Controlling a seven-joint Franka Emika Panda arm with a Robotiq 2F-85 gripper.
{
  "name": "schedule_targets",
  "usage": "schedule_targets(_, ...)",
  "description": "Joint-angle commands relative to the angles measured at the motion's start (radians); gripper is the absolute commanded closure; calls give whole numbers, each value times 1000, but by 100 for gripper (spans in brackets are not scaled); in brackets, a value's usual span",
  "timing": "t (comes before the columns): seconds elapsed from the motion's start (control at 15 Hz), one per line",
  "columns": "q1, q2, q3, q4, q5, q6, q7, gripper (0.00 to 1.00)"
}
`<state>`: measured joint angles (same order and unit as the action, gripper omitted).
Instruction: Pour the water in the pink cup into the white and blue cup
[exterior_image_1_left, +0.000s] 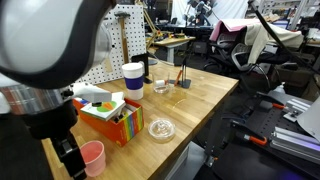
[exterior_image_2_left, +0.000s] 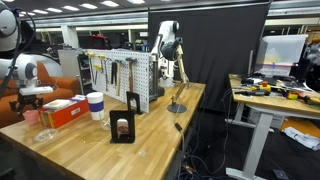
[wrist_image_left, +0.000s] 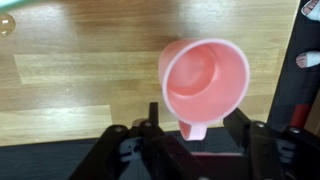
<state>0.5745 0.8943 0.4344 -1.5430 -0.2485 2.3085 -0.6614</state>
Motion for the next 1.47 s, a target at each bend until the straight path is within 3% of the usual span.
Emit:
schedule_targets(0.0, 13, 11, -14, 33, -15, -31, -10, 60)
schedule_targets(0.33, 12, 3, -14, 21, -16, -24, -7, 67)
schedule_targets(0.47, 8, -7, -13, 8, -16, -18, -7, 89)
schedule_targets(0.6, 4, -17, -11, -3, -14, -18, -8, 99)
schedule_targets(1.4, -20, -170, 5, -85, -5, 56, 7, 96)
